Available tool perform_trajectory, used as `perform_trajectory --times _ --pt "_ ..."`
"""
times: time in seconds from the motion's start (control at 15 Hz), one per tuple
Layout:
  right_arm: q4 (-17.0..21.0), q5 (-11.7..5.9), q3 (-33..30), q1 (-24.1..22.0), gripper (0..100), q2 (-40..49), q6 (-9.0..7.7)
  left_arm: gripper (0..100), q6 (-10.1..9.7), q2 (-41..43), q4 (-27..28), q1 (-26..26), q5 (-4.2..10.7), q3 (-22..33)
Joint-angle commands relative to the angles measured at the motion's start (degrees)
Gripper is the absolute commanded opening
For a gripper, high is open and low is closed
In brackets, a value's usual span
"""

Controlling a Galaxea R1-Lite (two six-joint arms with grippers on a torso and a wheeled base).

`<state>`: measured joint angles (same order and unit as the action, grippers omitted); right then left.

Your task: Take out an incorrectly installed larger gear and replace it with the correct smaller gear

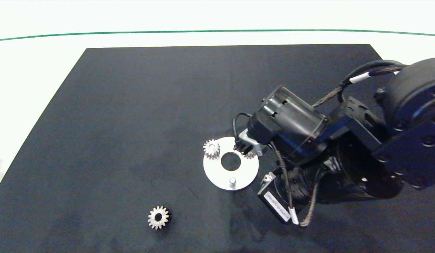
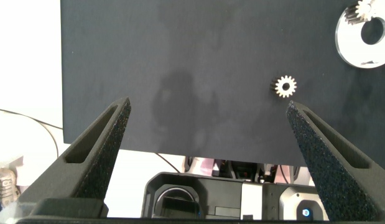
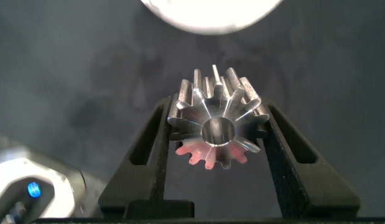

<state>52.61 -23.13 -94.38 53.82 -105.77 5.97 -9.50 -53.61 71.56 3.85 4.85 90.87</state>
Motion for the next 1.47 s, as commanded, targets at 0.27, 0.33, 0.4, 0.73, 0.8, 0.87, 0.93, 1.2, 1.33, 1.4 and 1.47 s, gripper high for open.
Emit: perform_trajectory --times 0.27,0.33,0.4,0.73,0.8,0.87,0.93,1.2,1.33,1.4,1.47 --pt "-7.88 -0.08 19.15 -1.0 0 13.13 0.09 100 -0.08 0.0 0.42 -0.07 0.07 0.1" --pt "-9.11 -0.08 21.34 -1.0 0 14.01 0.27 100 -0.08 0.0 0.34 -0.16 0.07 0.1" --pt "-10.51 0.01 23.19 -1.0 0 14.8 1.15 100 -0.08 0.0 0.42 -0.16 0.07 0.1" --pt "-18.95 0.01 32.86 -1.35 0 16.64 2.73 100 -0.17 0.62 0.42 -0.16 0.07 0.1" --pt "-20.62 0.01 33.82 -1.97 0 16.38 2.73 100 -0.17 0.62 0.42 -0.16 0.07 0.1" --pt "-22.12 0.01 34.44 -2.67 0 16.12 2.73 100 -0.17 0.62 0.42 -0.16 0.07 0.1" --pt "-23.52 -0.08 34.88 -3.81 0 15.94 2.73 100 -0.17 0.62 0.42 -0.16 -0.02 0.1" --pt "-28.62 0.27 37.87 -5.48 0 14.36 2.73 100 -0.08 0.7 0.42 -0.07 0.07 0.1" --pt "-30.11 0.45 38.66 -5.57 0 13.22 2.73 100 -0.08 0.7 0.42 -0.07 0.07 0.1" --pt "-30.91 0.45 38.83 -5.75 0 12.69 2.73 100 -0.08 0.7 0.42 -0.07 0.07 0.1" --pt "-31.7 0.98 38.92 -6.01 0 12.16 2.73 100 -0.08 0.7 0.42 -0.07 -0.02 0.01"
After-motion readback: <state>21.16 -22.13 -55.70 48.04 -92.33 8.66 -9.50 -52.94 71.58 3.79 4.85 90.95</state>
